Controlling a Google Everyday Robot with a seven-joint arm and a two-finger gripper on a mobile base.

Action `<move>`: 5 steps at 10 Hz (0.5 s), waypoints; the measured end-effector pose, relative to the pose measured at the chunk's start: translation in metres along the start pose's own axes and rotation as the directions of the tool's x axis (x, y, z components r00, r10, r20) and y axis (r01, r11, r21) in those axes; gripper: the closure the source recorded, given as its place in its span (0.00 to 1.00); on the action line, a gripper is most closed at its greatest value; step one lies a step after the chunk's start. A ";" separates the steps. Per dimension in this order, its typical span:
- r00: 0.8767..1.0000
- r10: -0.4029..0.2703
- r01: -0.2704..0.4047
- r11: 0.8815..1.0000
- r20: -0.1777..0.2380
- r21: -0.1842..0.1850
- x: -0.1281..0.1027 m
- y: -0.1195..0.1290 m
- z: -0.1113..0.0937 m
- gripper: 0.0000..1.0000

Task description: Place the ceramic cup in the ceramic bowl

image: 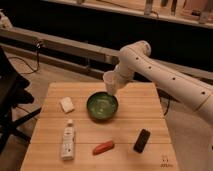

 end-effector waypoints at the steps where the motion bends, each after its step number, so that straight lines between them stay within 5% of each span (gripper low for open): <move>1: 1.000 -0.002 0.002 1.000 0.003 0.003 0.009 0.004 0.003 0.98; 3: 1.000 0.000 0.000 1.000 0.006 0.010 0.016 0.006 0.003 0.98; 5: 1.000 -0.004 0.004 1.000 0.003 -0.002 -0.004 0.001 0.005 0.98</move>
